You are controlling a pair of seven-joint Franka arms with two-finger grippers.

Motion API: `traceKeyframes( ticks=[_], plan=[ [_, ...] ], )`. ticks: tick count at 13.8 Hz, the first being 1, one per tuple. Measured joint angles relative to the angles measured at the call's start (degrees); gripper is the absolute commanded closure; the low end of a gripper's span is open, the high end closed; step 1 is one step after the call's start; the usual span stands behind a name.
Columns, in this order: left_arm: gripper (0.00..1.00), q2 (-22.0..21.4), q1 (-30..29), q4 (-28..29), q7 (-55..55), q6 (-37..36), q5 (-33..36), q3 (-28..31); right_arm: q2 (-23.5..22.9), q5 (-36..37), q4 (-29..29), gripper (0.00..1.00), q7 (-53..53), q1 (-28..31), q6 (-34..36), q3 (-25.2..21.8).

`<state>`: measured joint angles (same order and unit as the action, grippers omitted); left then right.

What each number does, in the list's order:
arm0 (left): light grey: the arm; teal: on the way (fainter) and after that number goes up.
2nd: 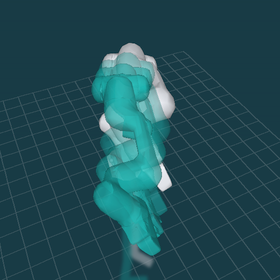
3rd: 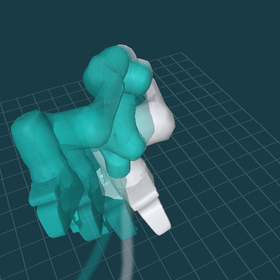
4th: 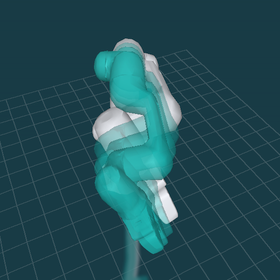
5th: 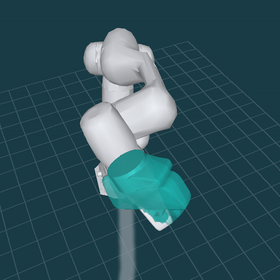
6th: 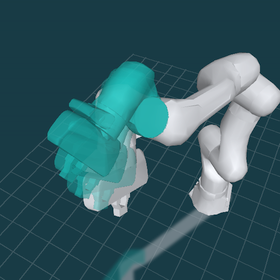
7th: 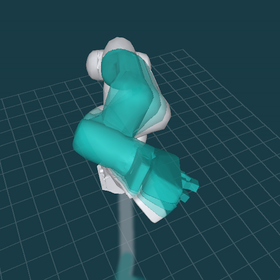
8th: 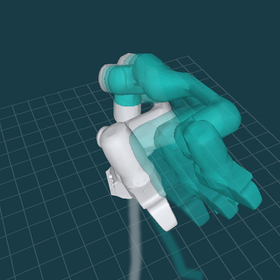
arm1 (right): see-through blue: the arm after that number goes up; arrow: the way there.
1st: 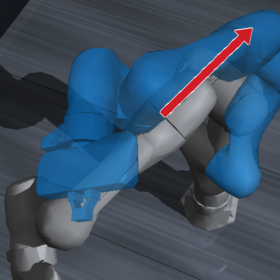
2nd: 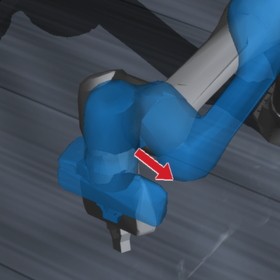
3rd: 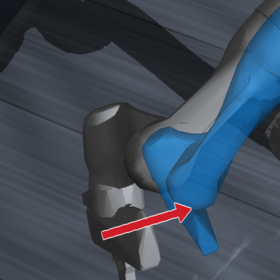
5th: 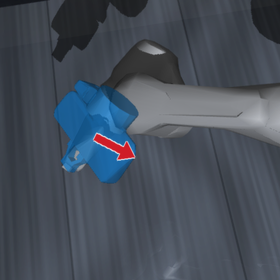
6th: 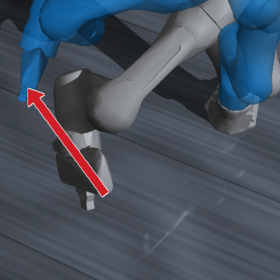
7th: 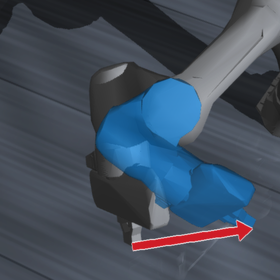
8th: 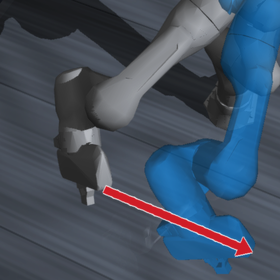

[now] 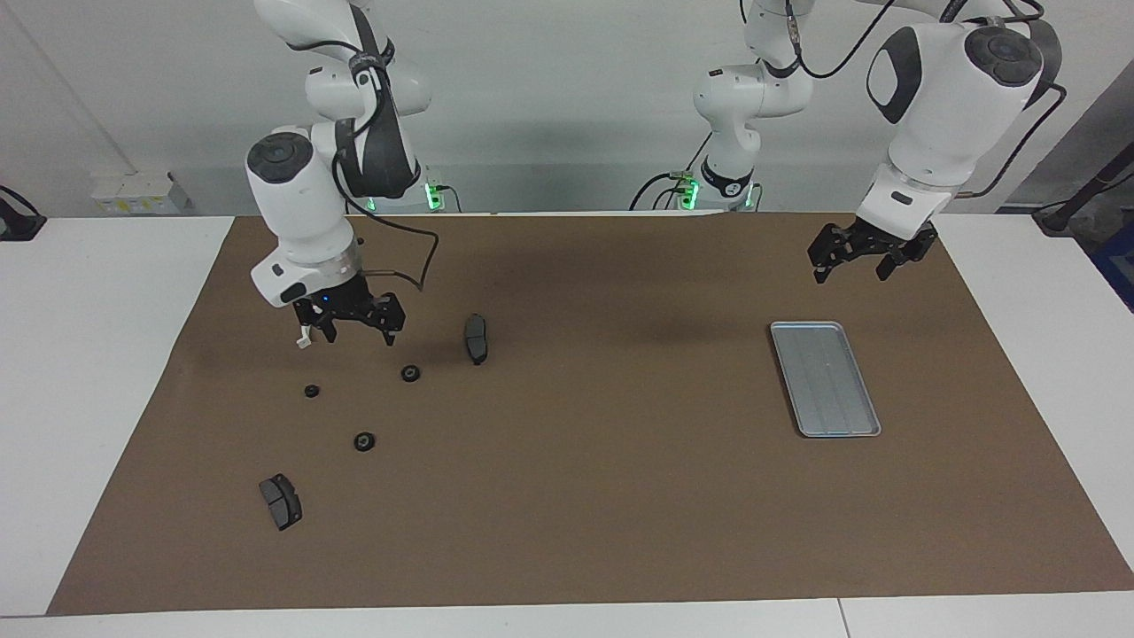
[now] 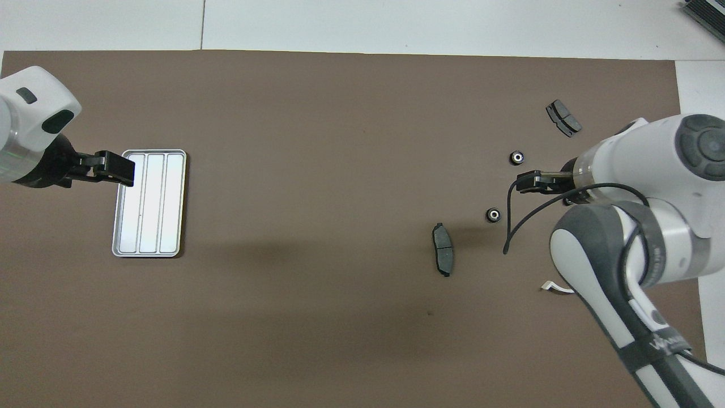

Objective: Pick bearing gear from pile to tray
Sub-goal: 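Reach the right gripper to a black bearing and grasp it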

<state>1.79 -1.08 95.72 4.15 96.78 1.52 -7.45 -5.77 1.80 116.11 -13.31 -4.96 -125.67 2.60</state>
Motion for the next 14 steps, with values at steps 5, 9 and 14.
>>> traceKeyframes(
  ticks=[5,9,14],
  plan=[
    [0.0,0.0,0.0,0.0,0.0,0.0,0.0,0.0,-4.88,0.09,4.34,0.0,0.0,-2.31,-8.8,0.02],
    [0.0,0.0,0.0,0.0,0.0,0.0,0.0,0.0,-6.42,0.15,6.73,0.0,0.0,-2.36,-15.19,0.02],
    [0.0,0.0,0.0,0.0,0.0,0.0,0.0,0.0,-8.46,0.73,7.94,0.14,0.0,-2.41,-17.28,0.02]
  ],
)
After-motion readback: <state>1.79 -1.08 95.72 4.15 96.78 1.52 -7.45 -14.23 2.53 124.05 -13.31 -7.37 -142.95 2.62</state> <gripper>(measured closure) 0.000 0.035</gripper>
